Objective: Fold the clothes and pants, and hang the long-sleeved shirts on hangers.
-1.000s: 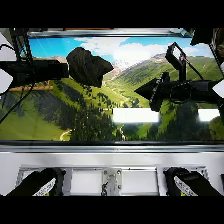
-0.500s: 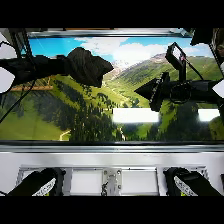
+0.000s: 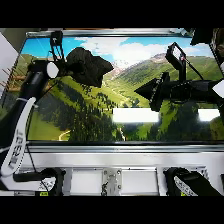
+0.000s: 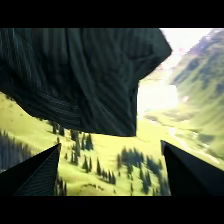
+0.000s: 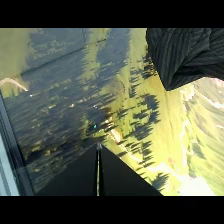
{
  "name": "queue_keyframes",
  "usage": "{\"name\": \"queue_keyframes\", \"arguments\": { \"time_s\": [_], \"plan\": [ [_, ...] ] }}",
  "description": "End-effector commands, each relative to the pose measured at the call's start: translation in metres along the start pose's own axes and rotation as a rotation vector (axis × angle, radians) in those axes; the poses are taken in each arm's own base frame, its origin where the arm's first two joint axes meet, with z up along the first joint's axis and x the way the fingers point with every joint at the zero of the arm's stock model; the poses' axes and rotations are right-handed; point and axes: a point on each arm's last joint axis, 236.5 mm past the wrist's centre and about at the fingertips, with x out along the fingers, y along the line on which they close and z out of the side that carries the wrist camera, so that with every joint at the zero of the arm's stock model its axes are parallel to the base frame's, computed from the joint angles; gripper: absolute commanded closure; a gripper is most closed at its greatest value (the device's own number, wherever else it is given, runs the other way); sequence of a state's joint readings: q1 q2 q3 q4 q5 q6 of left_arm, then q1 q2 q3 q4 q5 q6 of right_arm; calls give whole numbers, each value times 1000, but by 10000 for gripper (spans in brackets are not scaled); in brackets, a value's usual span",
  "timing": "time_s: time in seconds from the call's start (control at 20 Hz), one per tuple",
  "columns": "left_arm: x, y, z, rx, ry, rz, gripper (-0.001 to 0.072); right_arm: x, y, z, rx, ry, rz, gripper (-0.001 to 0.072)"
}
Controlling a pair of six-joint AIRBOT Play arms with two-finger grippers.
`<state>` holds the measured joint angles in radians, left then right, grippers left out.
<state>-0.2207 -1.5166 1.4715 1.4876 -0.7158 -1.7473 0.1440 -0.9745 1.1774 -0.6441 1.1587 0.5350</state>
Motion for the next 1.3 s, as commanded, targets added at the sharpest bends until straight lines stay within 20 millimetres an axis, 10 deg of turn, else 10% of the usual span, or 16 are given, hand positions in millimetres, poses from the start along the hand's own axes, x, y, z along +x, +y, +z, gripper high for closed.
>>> {"name": "queue_keyframes", "arguments": {
  "time_s": [0.0, 0.45, 0.6, 0.7, 0.85, 1.0, 1.25],
  "plan": [
    [80, 20, -26, -87, 71, 11, -3, 0, 0, 0, 0, 0, 1, 695],
    [163, 20, -34, -83, 148, 16, 4, 0, 0, 0, 0, 0, 1, 695],
    [157, 19, -26, -91, 176, 19, 629, 0, 0, 0, 0, 0, 1, 695],
    [137, 19, -6, -86, 169, 17, 698, 0, 0, 0, 0, 0, 1, 695],
    [63, 7, 68, -12, -21, 12, 698, 0, 0, 0, 0, 0, 1, 695],
    [-64, -22, 133, 78, -245, -25, 698, 0, 0, 0, 0, 0, 1, 695],
    [-263, -72, 135, 168, -475, -129, 698, 0, 1, 2, 4, -7, 6, 695]
  ]
}}
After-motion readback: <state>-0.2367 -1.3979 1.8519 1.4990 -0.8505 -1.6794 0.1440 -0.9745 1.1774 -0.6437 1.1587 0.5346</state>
